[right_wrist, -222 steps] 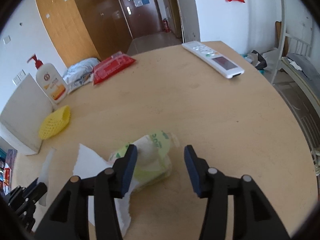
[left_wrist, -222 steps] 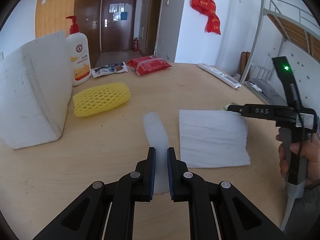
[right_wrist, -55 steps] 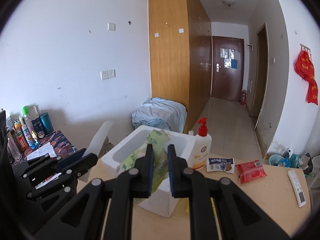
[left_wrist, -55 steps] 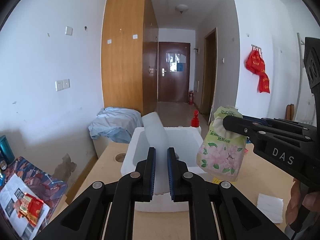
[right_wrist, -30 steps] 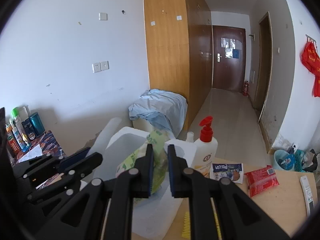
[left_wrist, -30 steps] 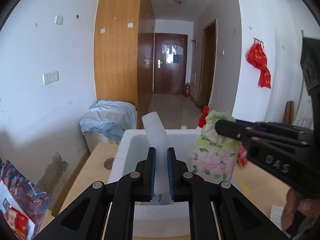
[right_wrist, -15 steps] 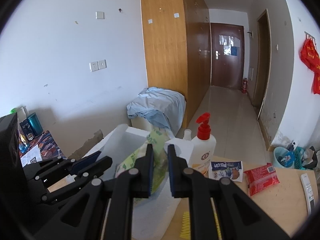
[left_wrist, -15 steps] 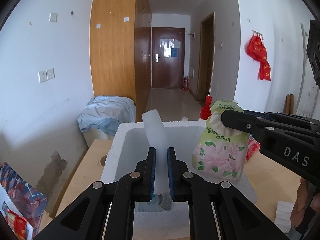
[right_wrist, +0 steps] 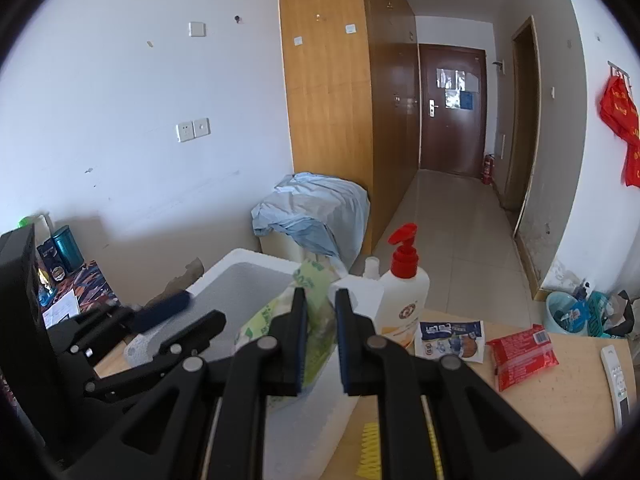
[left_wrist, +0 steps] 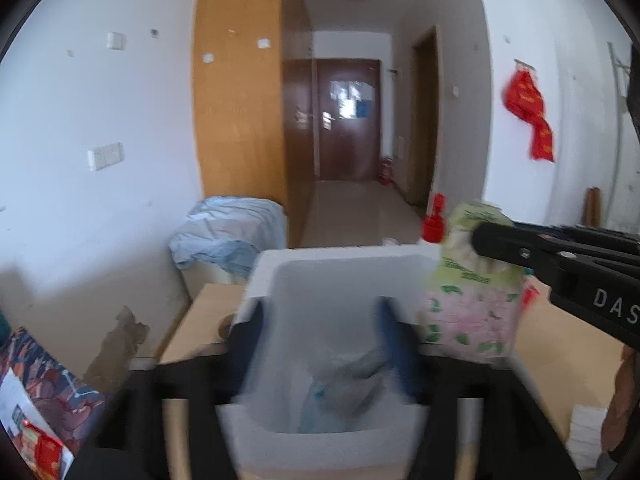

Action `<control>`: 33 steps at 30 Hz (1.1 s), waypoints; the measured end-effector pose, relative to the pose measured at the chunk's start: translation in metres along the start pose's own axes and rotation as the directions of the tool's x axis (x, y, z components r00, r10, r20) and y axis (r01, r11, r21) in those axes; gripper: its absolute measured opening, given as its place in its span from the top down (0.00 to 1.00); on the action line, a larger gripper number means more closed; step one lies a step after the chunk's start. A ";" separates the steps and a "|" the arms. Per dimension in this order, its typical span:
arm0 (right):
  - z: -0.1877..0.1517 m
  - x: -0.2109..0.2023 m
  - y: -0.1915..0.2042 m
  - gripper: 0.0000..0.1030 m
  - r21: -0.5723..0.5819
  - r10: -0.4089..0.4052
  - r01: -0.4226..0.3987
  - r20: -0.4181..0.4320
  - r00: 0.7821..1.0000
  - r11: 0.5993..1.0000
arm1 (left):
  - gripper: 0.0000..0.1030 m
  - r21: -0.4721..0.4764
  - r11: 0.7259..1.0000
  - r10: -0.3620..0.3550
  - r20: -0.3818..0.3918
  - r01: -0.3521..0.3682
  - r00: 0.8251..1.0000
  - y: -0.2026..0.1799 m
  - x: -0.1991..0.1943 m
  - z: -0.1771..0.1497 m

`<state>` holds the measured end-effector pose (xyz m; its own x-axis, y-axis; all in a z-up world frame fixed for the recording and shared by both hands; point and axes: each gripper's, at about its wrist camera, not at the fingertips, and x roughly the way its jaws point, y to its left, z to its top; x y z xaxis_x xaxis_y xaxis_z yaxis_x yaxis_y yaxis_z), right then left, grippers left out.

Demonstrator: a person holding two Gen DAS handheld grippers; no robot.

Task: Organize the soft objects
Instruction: 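Open the left tool to drop the white strip into the foam box, then lower the wipes pack into the foam box and open the right tool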

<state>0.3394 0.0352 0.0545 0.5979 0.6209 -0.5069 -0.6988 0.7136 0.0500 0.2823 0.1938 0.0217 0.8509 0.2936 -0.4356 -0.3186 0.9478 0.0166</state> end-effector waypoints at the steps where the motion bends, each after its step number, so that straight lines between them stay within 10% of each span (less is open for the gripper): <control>1: 0.000 0.000 0.000 0.84 0.001 -0.001 0.001 0.000 1.000 1.000 | 0.16 -0.007 1.000 0.021 0.025 -0.020 0.999 0.003 -0.004 0.000; 28: -0.009 0.031 0.009 0.82 0.008 0.048 -0.048 -0.036 0.998 0.999 | 0.14 -0.089 0.990 0.110 0.053 -0.105 0.993 0.039 -0.023 -0.005; 33: -0.008 0.031 0.011 0.31 0.004 0.052 -0.052 -0.039 0.998 0.999 | 0.14 -0.093 0.990 0.111 0.051 -0.106 0.993 0.041 -0.021 -0.004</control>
<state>0.3473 0.0594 0.0319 0.5449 0.6442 -0.5368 -0.7271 0.6818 0.0801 0.2493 0.2257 0.0281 0.8303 0.4031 -0.3848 -0.4446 0.8955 -0.0214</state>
